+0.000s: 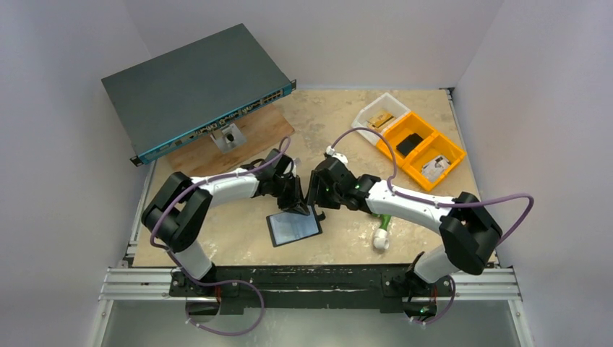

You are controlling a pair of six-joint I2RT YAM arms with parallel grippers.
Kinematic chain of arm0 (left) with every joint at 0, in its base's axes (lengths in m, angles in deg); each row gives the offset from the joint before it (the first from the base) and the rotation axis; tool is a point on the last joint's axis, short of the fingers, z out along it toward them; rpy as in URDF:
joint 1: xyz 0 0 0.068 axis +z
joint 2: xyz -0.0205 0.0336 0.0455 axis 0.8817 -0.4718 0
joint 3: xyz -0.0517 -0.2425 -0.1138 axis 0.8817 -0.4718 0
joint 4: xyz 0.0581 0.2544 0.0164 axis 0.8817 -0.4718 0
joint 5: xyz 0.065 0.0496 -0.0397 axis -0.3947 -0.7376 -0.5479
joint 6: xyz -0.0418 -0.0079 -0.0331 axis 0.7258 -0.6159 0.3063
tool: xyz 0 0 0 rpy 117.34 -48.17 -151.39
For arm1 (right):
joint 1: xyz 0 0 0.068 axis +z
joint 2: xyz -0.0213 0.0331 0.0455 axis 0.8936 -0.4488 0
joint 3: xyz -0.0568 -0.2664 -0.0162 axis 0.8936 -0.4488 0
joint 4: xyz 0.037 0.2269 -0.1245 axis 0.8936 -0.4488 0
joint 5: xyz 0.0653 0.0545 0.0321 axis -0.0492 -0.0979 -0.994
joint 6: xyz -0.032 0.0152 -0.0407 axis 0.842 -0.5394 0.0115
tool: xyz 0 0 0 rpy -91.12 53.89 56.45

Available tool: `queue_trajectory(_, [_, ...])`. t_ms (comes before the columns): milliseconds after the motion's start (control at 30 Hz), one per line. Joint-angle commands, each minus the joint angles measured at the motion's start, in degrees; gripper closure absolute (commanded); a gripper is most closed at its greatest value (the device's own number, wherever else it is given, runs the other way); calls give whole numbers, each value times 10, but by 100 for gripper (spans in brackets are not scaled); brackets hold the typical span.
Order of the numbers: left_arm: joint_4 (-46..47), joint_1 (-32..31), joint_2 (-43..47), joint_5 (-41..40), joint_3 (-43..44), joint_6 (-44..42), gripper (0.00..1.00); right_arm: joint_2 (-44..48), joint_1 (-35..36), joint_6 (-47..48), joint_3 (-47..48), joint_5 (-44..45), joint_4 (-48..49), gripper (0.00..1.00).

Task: Take the credit cards out of the card holder
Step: Remove the credit card from the card holder.

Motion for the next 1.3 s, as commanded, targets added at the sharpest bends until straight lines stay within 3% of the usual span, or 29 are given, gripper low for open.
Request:
queue_trajectory(0, [-53,-1,42,-44,24,-21,91,11,6,25,10,23,-6,49])
queue_trajectory(167, [-115,22,117,-121,3,-30,87,-13,32,31,28,27,-6,50])
queue_trajectory(367, [-162,90,212,-141,-57,-49,79,-61,72,48,73,33,-12,50])
queue_trajectory(600, [-203,127,278,-162,-106,-67,72,-144,108,72,136,19,-23,50])
queue_trajectory(1133, [-199,132,297,-150,-134,-66,71,-241,130,91,184,22,-67,50])
queue_trajectory(1267, [-194,132,290,-144,-135,-70,71,-260,132,86,184,20,-75,57])
